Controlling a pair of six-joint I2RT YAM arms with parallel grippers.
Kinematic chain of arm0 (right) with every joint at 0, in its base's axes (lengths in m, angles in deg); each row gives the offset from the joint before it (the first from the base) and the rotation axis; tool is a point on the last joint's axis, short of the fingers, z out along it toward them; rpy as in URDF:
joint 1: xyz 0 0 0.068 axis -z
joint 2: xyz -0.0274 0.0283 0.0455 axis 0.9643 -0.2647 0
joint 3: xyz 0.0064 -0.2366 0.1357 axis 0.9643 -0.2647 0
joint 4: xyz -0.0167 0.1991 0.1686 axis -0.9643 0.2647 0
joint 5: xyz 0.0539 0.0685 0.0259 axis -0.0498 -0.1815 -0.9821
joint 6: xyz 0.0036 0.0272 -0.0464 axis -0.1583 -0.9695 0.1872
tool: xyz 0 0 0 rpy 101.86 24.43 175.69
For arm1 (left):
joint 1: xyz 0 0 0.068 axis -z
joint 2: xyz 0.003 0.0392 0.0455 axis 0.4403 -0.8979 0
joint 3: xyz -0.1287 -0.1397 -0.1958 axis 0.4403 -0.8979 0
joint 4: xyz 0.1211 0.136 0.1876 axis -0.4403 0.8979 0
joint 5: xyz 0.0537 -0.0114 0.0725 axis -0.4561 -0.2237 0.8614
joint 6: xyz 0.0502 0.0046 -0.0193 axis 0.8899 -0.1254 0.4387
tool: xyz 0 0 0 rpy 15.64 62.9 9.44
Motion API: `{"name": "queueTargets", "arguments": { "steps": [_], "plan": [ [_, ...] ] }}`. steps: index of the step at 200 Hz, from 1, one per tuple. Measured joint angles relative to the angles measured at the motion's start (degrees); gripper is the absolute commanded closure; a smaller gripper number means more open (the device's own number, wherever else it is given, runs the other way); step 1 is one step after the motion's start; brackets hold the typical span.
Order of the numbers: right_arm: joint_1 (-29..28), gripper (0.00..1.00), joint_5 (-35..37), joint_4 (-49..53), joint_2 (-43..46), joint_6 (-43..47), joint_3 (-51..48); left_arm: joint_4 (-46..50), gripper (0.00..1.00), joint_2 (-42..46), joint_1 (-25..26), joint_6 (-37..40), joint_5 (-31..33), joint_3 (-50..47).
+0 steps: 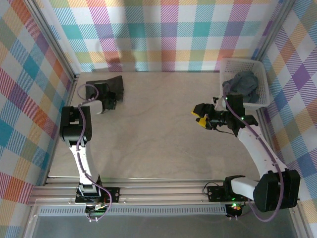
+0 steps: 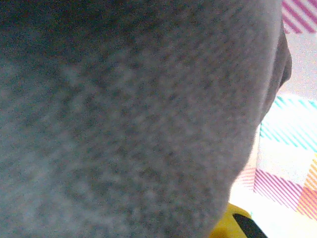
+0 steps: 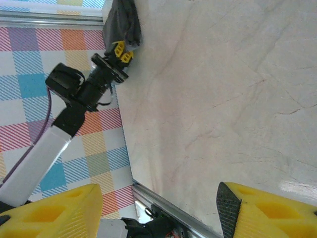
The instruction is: Fold and stack the t-shirts
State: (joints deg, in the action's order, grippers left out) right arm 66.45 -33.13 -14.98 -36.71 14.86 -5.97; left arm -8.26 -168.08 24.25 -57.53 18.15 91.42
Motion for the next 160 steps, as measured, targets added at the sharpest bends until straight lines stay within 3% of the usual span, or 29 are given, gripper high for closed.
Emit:
{"name": "queueTargets", "arguments": {
  "steps": [56, 120, 139, 145, 148, 151, 155, 160],
  "plan": [
    [0.0, 0.37, 0.0, 0.0, -2.4, -0.2, 0.5, 9.2, 1.00, -7.4, -5.8, 14.6, -7.5, 12.5],
    [0.0, 0.36, -0.5, -0.7, -3.4, -0.1, 1.7, 12.5, 1.00, -13.2, -5.8, 16.6, -8.4, 22.3],
    [0.0, 0.35, -0.6, -1.9, -3.3, -0.2, 1.8, 12.5, 0.77, -13.2, -5.7, 16.6, -8.5, 22.5],
    [0.0, 0.35, -0.6, -2.4, -3.2, -0.3, 1.8, 12.3, 0.66, -13.2, -5.5, 16.4, -8.6, 22.4],
    [0.0, 0.35, -0.5, -2.7, -3.0, -0.5, 1.8, 12.2, 0.57, -13.1, -5.4, 16.6, -8.6, 22.3],
    [0.0, 0.35, -0.4, -3.0, -2.8, -0.5, 1.8, 12.0, 0.40, -13.0, -5.3, 16.2, -8.5, 22.0],
    [0.0, 0.35, -0.2, -3.4, -2.5, -0.7, 1.8, 11.8, 0.07, -12.6, -5.2, 16.6, -8.6, 21.4],
    [0.0, 0.34, 0.1, -3.8, -2.0, -1.0, 1.8, 11.6, 0.00, -11.9, -5.1, 16.6, -8.5, 20.4]
  ]
}}
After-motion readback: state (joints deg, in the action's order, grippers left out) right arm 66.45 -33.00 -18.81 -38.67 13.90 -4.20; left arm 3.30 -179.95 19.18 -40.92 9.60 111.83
